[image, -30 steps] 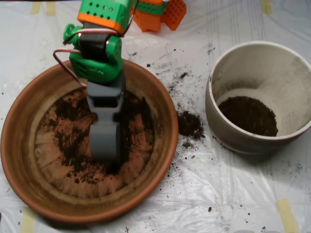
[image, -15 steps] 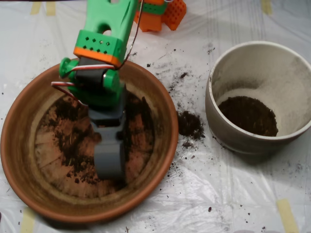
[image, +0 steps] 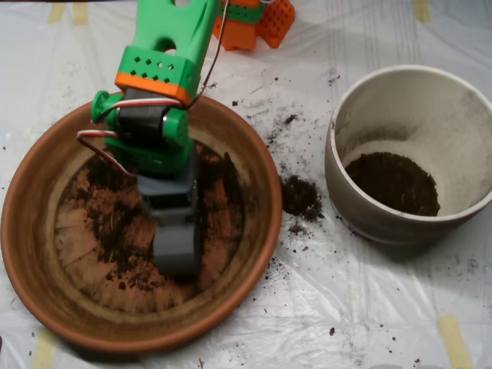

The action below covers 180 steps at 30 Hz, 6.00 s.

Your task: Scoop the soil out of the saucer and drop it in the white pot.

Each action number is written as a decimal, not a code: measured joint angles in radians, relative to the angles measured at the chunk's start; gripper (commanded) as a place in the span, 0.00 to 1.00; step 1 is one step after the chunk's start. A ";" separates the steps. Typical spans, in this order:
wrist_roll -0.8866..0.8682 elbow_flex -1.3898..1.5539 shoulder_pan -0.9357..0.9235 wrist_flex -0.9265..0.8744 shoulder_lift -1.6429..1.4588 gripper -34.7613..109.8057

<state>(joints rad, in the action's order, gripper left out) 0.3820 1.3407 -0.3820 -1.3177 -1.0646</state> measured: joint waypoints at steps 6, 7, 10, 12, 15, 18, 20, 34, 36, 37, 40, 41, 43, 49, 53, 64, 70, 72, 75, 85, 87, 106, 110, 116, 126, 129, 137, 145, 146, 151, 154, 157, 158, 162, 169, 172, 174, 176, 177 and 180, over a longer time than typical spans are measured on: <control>0.043 0.199 -0.003 0.117 -0.124 0.46; 0.051 0.236 -0.003 0.135 -0.153 0.45; 0.061 0.365 -0.006 0.210 -0.249 0.40; 0.063 0.454 -0.006 0.270 -0.314 0.38; 0.080 0.591 -0.005 0.364 -0.416 0.37; 0.078 0.687 -0.003 0.439 -0.483 0.37; 0.074 0.732 -0.003 0.479 -0.514 0.37; 0.084 0.813 -0.017 0.529 -0.586 0.26; 0.098 0.847 -0.020 0.543 -0.609 0.24; 0.107 0.861 -0.023 0.548 -0.626 0.24; 0.129 0.900 -0.028 0.540 -0.661 0.24; 0.132 0.905 -0.026 0.531 -0.666 0.24; 0.143 0.907 -0.021 0.511 -0.669 0.24; 0.054 0.902 -0.014 0.430 -0.778 0.24; -0.023 0.834 0.040 0.333 -0.897 0.24; -0.173 0.529 0.213 0.170 -1.031 0.24; -0.193 0.362 0.328 0.114 -1.022 0.24; -0.192 0.305 0.367 0.097 -1.005 0.24; -0.192 0.213 0.430 0.080 -0.945 0.24; -0.172 0.002 0.749 0.012 -0.790 0.24; -0.169 -0.003 0.796 0.012 -0.788 0.24; -0.225 -0.020 0.804 -0.104 -0.747 0.49; -0.291 -0.064 0.709 -0.127 -0.747 0.51; -0.368 -0.080 0.469 -0.144 -0.761 0.54; -0.284 0.362 0.147 0.011 -0.928 0.57; -0.236 0.523 0.074 0.080 -0.939 0.58; -0.124 0.652 -0.080 0.206 -0.746 0.62; -0.011 0.511 -0.147 0.210 -0.362 0.64; 0.006 0.482 -0.147 0.202 -0.324 0.64; 0.048 0.327 -0.141 0.147 -0.189 0.56; 0.063 0.249 -0.133 0.106 -0.133 0.48; 0.086 0.218 -0.126 0.126 -0.130 0.44; 0.094 0.227 -0.124 0.135 -0.141 0.44; 0.133 0.364 -0.124 0.225 -0.245 0.44; 0.179 0.618 -0.124 0.344 -0.442 0.35; 0.201 0.683 -0.147 0.376 -0.500 0.32; 0.215 0.718 -0.144 0.390 -0.529 0.31; 0.219 0.736 -0.147 0.393 -0.543 0.30; 0.221 0.741 -0.149 0.397 -0.548 0.30; 0.204 0.747 -0.150 0.410 -0.549 0.30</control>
<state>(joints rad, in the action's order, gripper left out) 0.5860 2.0877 -0.5323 -0.9081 -1.6137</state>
